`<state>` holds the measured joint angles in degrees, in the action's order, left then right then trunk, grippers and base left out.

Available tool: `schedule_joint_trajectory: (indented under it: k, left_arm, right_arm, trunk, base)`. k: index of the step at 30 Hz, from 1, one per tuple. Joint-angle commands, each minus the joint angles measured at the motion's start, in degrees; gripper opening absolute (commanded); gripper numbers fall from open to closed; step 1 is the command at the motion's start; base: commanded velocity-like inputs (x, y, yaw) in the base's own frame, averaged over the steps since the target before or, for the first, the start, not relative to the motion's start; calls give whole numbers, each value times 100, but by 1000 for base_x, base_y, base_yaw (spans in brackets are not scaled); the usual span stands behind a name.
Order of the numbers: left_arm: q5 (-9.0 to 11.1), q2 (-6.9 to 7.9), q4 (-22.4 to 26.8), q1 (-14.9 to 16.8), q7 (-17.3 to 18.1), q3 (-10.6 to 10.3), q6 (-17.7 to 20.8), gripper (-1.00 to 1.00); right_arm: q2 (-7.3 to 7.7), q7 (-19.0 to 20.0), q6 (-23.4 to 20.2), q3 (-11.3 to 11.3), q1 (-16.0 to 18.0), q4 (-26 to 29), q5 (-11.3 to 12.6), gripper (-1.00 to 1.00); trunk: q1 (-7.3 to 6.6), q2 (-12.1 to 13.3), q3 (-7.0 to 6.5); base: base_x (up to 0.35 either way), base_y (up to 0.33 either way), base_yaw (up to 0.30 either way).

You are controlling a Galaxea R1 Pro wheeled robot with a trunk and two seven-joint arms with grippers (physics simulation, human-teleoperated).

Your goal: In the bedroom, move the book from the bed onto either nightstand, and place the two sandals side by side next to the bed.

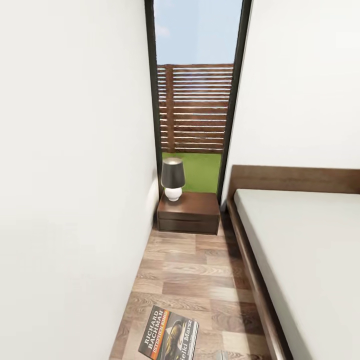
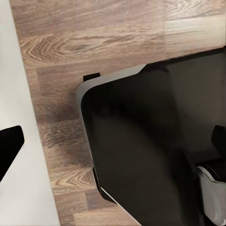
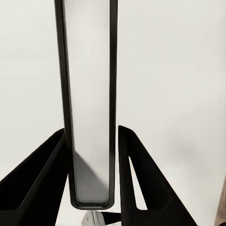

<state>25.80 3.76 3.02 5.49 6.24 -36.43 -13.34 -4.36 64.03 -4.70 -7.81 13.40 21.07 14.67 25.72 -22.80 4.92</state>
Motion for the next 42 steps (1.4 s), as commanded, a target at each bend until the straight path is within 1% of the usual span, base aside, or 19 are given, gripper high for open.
schedule_joint_trajectory:
  k: [1, 23, 42]
  left_arm:
    - [61, 2, -3, 5, 26, -40, -16, 100]
    - [62, 2, -3, 4, 26, -40, -17, 100]
    - [57, 2, -3, 4, 26, -40, -20, 100]
  right_arm:
    - [-3, 22, -49, -19, 5, -1, 28, -100]
    - [-11, 14, -49, -19, 5, -1, 28, -100]
    - [-12, 21, -49, -17, 5, 2, 28, -100]
  trunk:
    - [6, -11, 12]
    - [6, -11, 12]
    - [6, -11, 12]
  base:
    - [306, -65, 0]
    - [289, -39, 0]
    - [267, -5, 0]
